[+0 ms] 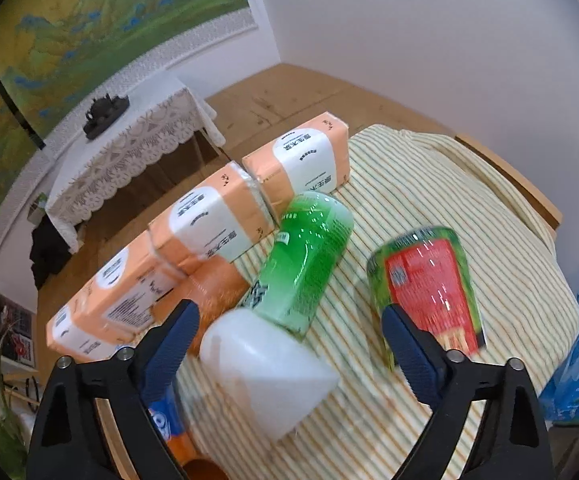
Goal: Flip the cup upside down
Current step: 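Reach the left gripper to the lying green bottle and close on it, then lift the green bottle off the table with the left gripper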
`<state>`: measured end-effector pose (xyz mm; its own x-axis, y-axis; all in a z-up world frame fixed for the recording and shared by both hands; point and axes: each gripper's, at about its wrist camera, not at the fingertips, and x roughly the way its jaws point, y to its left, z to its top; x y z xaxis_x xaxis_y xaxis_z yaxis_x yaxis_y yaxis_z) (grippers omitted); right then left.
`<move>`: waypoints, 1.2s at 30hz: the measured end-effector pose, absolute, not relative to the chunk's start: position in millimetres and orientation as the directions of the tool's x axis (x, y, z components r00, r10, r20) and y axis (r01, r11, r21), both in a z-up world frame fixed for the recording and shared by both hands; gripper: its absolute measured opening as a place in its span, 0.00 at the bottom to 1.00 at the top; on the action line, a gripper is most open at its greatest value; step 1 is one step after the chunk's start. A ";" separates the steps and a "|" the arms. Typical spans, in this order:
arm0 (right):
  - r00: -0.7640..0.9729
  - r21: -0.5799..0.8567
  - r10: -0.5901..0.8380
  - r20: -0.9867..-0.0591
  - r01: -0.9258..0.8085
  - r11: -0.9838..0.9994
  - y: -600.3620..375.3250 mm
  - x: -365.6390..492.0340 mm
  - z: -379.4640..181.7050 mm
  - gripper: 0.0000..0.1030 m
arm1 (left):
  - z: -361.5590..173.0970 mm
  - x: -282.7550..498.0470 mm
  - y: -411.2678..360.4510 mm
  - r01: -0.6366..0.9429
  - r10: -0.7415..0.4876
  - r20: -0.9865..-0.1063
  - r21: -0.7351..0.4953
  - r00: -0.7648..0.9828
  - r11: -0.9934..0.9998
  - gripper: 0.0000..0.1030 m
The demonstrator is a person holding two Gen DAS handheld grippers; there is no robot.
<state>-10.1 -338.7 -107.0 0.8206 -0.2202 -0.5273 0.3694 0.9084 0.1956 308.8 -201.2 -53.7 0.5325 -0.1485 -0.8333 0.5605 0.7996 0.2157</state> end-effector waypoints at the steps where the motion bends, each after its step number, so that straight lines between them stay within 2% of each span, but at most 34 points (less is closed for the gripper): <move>1: 0.817 0.197 -0.226 -0.531 0.378 0.905 -342.0 -10.6 -108.8 1.00 | -57.1 320.1 -205.7 0.569 -0.154 -0.848 0.195 0.506 0.799 0.90; 6: 0.801 0.203 -0.247 -0.545 0.412 0.888 -356.2 -10.9 -116.5 1.00 | -71.7 354.7 -218.3 0.574 -0.158 -0.891 0.131 0.426 0.808 0.83; 16: 0.774 0.210 -0.251 -0.581 0.441 0.873 -370.7 -2.2 -129.7 1.00 | -104.1 397.9 -224.7 0.568 -0.179 -0.935 0.028 0.306 0.823 0.82; 36: 0.756 0.225 -0.227 -0.614 0.444 0.867 -372.9 6.2 -138.3 1.00 | -135.5 414.9 -249.1 0.619 -0.135 -0.950 0.072 0.281 0.782 0.80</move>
<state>6.2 -372.9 -138.3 0.7560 -0.2273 -0.6139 0.4438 0.8673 0.2253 414.9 -249.1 -135.5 0.2812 -0.1352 -0.9501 0.6194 0.7817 0.0721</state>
